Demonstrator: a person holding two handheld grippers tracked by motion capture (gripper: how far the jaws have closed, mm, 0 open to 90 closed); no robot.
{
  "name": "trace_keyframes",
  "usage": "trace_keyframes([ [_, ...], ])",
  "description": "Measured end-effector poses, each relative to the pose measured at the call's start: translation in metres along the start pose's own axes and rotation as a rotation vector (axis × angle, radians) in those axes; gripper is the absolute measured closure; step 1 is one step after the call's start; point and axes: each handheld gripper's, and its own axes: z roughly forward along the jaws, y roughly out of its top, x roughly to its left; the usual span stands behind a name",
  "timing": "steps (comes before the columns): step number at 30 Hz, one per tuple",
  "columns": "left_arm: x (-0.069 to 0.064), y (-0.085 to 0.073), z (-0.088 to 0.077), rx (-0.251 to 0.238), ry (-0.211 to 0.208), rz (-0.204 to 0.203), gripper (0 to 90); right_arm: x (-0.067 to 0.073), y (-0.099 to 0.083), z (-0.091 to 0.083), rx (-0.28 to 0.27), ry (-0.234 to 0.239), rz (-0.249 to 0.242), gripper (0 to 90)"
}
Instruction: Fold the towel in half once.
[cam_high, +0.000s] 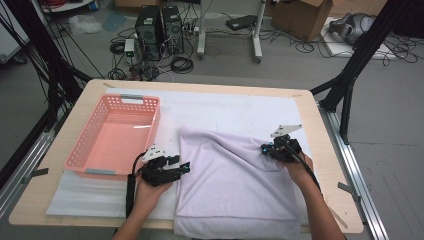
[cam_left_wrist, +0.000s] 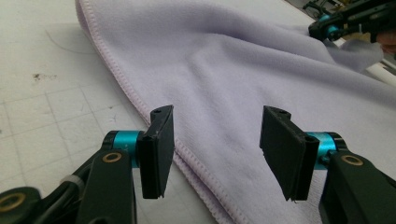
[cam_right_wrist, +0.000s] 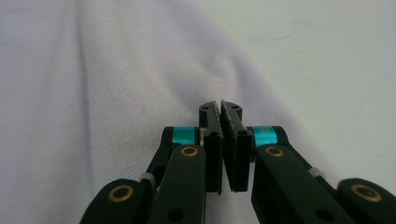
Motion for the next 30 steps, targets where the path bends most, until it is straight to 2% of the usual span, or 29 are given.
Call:
trace_keyframes([
  [5,0.0,0.002,0.001,0.0,0.011,-0.011,45.1,-0.028,0.022,0.004,-0.07,-0.17,0.049,88.0],
  [7,0.001,0.003,0.001,0.004,0.017,-0.017,45.0,-0.035,0.034,0.009,-0.075,-0.259,0.03,87.8],
  [9,0.002,0.004,0.001,0.002,0.028,-0.02,44.9,-0.039,0.043,0.018,-0.05,-0.326,0.006,86.2],
  [10,0.002,0.005,0.001,0.005,0.029,-0.022,44.8,-0.041,0.047,0.021,-0.036,-0.357,0.004,83.1],
  [11,0.002,0.006,0.001,0.003,0.032,-0.021,44.6,-0.041,0.049,0.023,-0.037,-0.387,0.027,76.8],
  [12,0.002,0.007,0.001,0.002,0.035,-0.018,44.6,-0.042,0.049,0.022,-0.063,-0.412,0.071,69.0],
  [14,0.003,0.01,0.003,0.007,0.038,-0.012,44.5,-0.045,0.048,0.015,-0.131,-0.354,0.165,65.5],
  [17,0.006,0.015,0.011,0.012,0.062,-0.012,44.4,-0.042,0.042,0.003,-0.155,-0.321,0.149,62.9],
  [19,0.007,0.02,0.019,0.018,0.07,-0.015,44.3,-0.04,0.035,-0.009,-0.193,-0.301,0.167,62.2],
  [21,0.007,0.024,0.026,0.002,0.085,-0.006,44.2,-0.039,0.026,-0.019,-0.208,-0.274,0.188,61.8],
  [22,0.008,0.027,0.03,0.011,0.096,-0.007,44.2,-0.038,0.021,-0.024,-0.212,-0.261,0.197,61.2],
  [24,0.01,0.033,0.038,0.03,0.126,-0.02,43.6,-0.036,0.008,-0.03,-0.199,-0.217,0.212,59.5],
  [26,0.012,0.039,0.045,0.033,0.151,-0.02,43.5,-0.034,-0.004,-0.033,-0.155,-0.197,0.222,56.8],
  [28,0.015,0.045,0.052,0.053,0.174,-0.027,43.1,-0.031,-0.017,-0.036,-0.15,-0.184,0.233,56.3],
  [30,0.018,0.048,0.057,0.064,0.189,-0.04,42.8,-0.028,-0.03,-0.035,-0.118,-0.167,0.239,55.7],
])
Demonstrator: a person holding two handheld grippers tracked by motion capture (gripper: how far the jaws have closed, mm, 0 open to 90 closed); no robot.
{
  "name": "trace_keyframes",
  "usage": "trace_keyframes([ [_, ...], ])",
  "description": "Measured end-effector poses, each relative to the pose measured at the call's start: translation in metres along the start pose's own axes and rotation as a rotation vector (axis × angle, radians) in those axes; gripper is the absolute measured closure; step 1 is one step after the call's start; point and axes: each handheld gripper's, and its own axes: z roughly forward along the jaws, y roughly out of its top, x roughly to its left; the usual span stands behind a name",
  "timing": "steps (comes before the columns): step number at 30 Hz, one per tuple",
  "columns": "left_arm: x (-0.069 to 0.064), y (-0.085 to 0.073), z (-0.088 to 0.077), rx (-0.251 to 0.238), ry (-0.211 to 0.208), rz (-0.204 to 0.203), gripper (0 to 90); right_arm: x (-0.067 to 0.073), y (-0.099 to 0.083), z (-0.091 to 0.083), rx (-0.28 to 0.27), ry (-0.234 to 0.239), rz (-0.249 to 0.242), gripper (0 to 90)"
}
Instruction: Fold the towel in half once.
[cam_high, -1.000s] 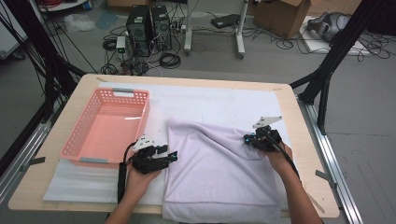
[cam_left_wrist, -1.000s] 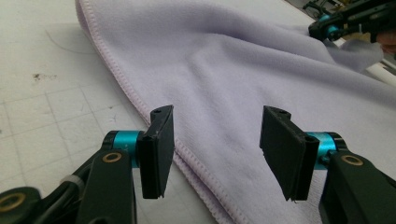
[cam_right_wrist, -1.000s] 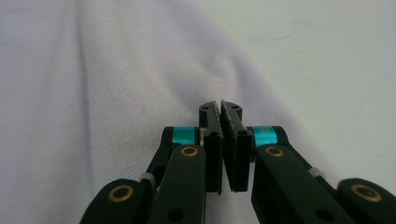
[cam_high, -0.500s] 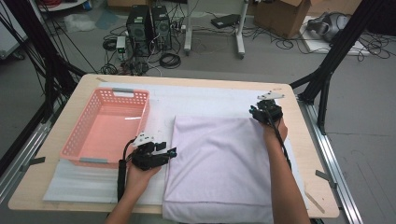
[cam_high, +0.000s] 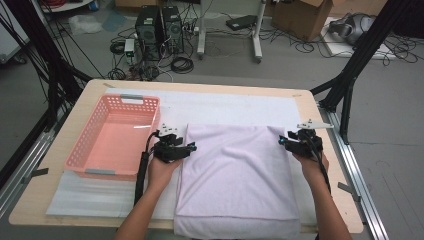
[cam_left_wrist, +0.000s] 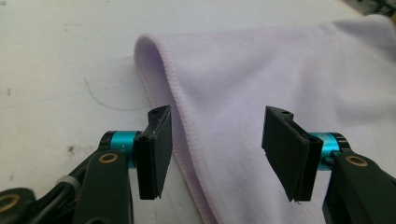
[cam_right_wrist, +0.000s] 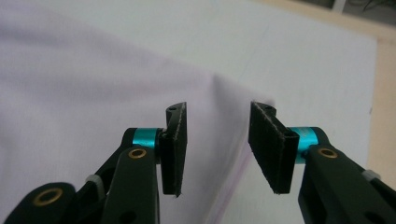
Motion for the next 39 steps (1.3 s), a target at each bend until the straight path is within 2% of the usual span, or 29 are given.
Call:
trace_keyframes([
  [2,0.002,0.001,0.007,0.02,0.009,-0.012,42.6,0.0,-0.012,0.001,0.039,-0.01,-0.001,55.1],
  [4,0.003,0.0,0.014,0.054,0.011,-0.025,42.4,-0.001,-0.022,0.002,0.059,-0.009,0.022,54.6],
  [5,0.003,-0.002,0.017,0.064,0.012,-0.013,42.7,-0.002,-0.025,0.002,0.065,-0.009,0.035,54.0],
  [7,0.0,-0.002,0.018,0.063,0.038,0.024,45.8,-0.003,-0.03,0.005,0.089,-0.006,0.038,54.0],
  [9,0.0,-0.003,0.018,0.063,0.067,0.067,56.1,-0.001,-0.032,0.008,0.09,0.003,0.049,57.1],
  [11,0.002,-0.003,0.018,0.06,0.061,0.057,68.1,0.0,-0.032,0.009,0.087,0.018,0.064,65.7],
  [12,0.003,-0.003,0.018,0.06,0.01,0.037,80.4,0.001,-0.032,0.01,0.088,0.015,0.066,72.9],
  [13,0.001,-0.003,0.019,0.064,0.025,0.041,84.2,0.002,-0.031,0.01,0.09,0.035,0.069,80.4],
  [14,0.0,-0.003,0.019,0.064,0.03,0.041,85.1,0.002,-0.031,0.01,0.093,0.05,0.102,83.6],
  [15,0.0,-0.002,0.019,0.063,0.029,0.023,85.7,0.003,-0.031,0.01,0.097,0.046,0.12,85.0],
  [16,0.001,-0.002,0.018,0.056,0.027,0.002,86.0,0.002,-0.031,0.01,0.098,0.049,0.128,85.9],
  [17,0.001,-0.001,0.017,0.037,0.035,-0.002,86.2,0.002,-0.03,0.01,0.096,0.05,0.133,86.3],
  [19,-0.001,0.004,0.013,-0.026,0.042,-0.014,86.4,0.003,-0.029,0.008,0.069,0.04,0.102,86.7],
  [20,-0.001,0.008,0.012,-0.04,0.041,-0.017,86.4,0.003,-0.028,0.007,0.041,0.037,0.094,86.8],
  [21,-0.001,0.012,0.012,-0.037,0.043,-0.016,86.4,0.002,-0.025,0.006,0.017,0.043,0.106,86.8],
  [22,-0.001,0.016,0.011,-0.055,0.047,-0.022,86.4,0.0,-0.022,0.006,0.009,0.052,0.121,86.8],
  [25,0.002,0.03,0.01,-0.077,0.054,-0.041,86.3,-0.003,-0.008,0.005,-0.028,0.046,0.138,86.7],
  [30,0.008,0.047,0.011,-0.136,0.076,-0.06,86.3,-0.009,0.017,0.005,-0.103,0.012,0.128,86.7],
  [31,0.01,0.049,0.011,-0.158,0.078,-0.074,86.3,-0.01,0.021,0.006,-0.119,0.004,0.129,86.7],
  [34,0.016,0.057,0.012,-0.179,0.083,-0.091,86.3,-0.014,0.031,0.008,-0.16,-0.013,0.131,86.6],
  [38,0.02,0.071,0.016,-0.187,0.115,-0.053,86.2,-0.02,0.042,0.014,-0.213,-0.033,0.128,86.6],
  [39,0.021,0.074,0.018,-0.185,0.114,-0.057,86.1,-0.021,0.044,0.017,-0.212,-0.035,0.136,86.6],
])
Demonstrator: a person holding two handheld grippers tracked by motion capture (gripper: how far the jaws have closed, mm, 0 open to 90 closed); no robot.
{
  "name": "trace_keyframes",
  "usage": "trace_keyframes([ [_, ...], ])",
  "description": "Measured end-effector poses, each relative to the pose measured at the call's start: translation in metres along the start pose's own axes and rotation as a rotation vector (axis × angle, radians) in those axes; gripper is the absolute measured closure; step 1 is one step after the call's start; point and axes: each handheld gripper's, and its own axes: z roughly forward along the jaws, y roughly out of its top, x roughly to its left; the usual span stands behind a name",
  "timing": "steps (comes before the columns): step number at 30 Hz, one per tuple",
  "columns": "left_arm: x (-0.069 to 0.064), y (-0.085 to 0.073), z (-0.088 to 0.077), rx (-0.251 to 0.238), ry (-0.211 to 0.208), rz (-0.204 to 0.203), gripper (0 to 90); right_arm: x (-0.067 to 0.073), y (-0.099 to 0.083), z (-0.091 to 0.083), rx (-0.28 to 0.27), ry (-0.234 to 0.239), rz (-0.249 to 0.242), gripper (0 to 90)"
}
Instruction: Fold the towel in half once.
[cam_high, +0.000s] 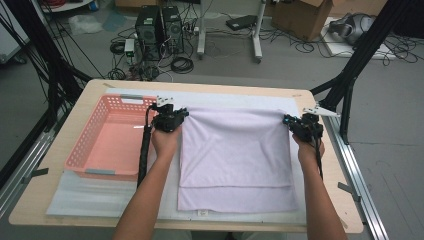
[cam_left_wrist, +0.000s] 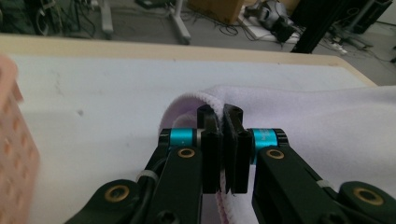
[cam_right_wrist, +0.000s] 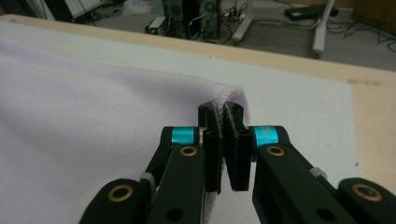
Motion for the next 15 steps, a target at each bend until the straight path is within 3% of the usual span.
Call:
trace_keyframes([
  [4,0.003,-0.003,0.011,0.027,-0.017,-0.022,84.9,-0.003,-0.001,0.014,0.025,-0.02,0.019,86.1],
  [6,0.005,-0.008,0.015,0.076,-0.046,-0.046,73.0,-0.004,-0.006,0.021,0.074,-0.011,0.045,81.3],
  [7,0.005,-0.009,0.016,0.097,-0.059,-0.045,64.7,-0.004,-0.008,0.022,0.092,-0.013,0.054,74.1],
  [9,0.001,-0.011,0.015,0.123,-0.076,-0.023,54.4,-0.005,-0.01,0.021,0.105,-0.005,0.082,67.8],
  [10,-0.001,-0.011,0.014,0.134,-0.086,-0.016,50.9,-0.006,-0.011,0.019,0.101,-0.011,0.073,66.7],
  [12,-0.009,-0.011,0.01,0.14,-0.105,0.016,46.3,-0.007,-0.011,0.014,0.101,-0.009,0.078,64.7],
  [15,-0.015,-0.016,0.001,0.088,-0.122,0.02,48.2,-0.007,-0.011,0.004,0.091,-0.001,0.07,63.1],
])
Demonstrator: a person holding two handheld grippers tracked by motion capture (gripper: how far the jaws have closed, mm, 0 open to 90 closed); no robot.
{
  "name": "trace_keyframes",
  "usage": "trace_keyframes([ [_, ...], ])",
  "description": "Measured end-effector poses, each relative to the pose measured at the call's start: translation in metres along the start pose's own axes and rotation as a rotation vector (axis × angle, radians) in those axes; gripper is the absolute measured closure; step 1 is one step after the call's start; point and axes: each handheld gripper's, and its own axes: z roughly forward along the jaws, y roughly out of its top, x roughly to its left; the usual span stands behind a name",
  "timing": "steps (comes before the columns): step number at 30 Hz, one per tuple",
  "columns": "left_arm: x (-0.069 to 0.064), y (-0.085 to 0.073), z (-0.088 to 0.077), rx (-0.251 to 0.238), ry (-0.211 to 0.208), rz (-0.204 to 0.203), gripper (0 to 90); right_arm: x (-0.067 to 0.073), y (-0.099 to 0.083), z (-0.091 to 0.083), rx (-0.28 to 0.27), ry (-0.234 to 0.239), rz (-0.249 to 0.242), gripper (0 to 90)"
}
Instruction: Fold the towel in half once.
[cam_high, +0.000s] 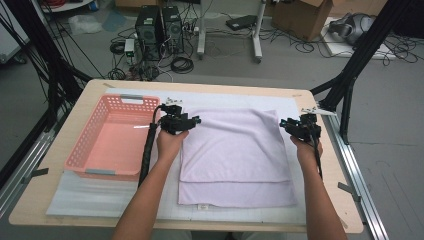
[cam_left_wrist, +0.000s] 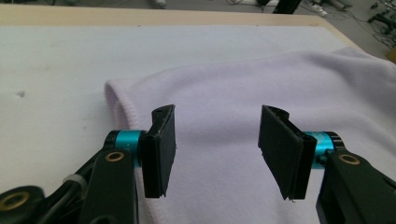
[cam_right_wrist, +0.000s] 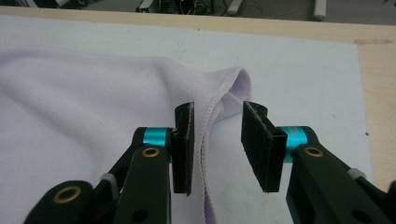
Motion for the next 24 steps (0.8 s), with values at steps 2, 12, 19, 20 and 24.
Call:
trace_keyframes([
  [2,-0.002,-0.004,-0.004,0.007,-0.011,-0.001,48.2,0.001,-0.002,-0.007,-0.001,0.011,-0.007,63.0],
  [12,-0.017,-0.029,-0.034,-0.005,-0.073,0.063,47.9,0.02,-0.01,-0.036,0.03,0.042,-0.113,62.1],
  [19,-0.025,-0.053,-0.057,0.018,-0.112,0.113,57.3,0.03,-0.04,-0.052,0.054,0.072,-0.141,62.3],
  [20,-0.026,-0.058,-0.061,0.01,-0.117,0.112,57.3,0.031,-0.045,-0.054,0.058,0.076,-0.143,62.3],
  [24,-0.026,-0.072,-0.073,0.021,-0.126,0.095,58.3,0.035,-0.066,-0.063,0.06,0.091,-0.146,62.3],
])
